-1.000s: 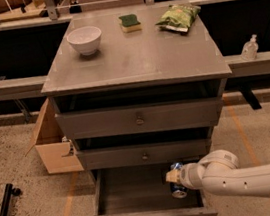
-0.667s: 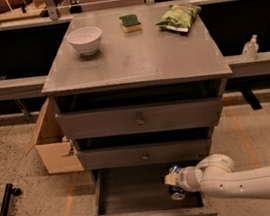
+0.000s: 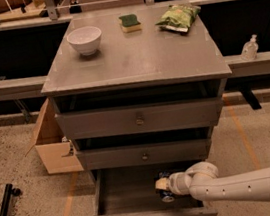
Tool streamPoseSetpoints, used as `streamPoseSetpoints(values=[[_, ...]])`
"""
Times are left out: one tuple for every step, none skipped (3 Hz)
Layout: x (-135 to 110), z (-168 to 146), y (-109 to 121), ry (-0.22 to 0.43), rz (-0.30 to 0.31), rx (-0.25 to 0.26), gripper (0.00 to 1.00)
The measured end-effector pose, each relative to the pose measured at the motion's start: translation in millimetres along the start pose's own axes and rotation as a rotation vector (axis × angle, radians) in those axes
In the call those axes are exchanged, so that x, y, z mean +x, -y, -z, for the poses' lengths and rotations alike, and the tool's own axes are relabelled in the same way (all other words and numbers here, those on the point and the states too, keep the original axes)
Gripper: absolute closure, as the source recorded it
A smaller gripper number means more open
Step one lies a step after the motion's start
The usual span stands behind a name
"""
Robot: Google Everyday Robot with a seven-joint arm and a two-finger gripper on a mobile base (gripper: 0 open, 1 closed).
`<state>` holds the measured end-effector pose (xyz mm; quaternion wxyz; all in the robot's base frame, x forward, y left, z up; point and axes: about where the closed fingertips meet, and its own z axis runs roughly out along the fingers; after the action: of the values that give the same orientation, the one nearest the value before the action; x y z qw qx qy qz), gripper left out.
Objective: Place pepsi can into bottom drawer
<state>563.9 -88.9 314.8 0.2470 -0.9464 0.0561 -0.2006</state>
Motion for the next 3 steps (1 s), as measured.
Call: streamPoseSetpoints(values=[[3,-33,-4,-0.022,0.008,0.021,1.0],[6,-62,-8,-0.047,0.008,0.022,1.0],[5,-94,-6,-0.061,0.011,0.014,1.0]])
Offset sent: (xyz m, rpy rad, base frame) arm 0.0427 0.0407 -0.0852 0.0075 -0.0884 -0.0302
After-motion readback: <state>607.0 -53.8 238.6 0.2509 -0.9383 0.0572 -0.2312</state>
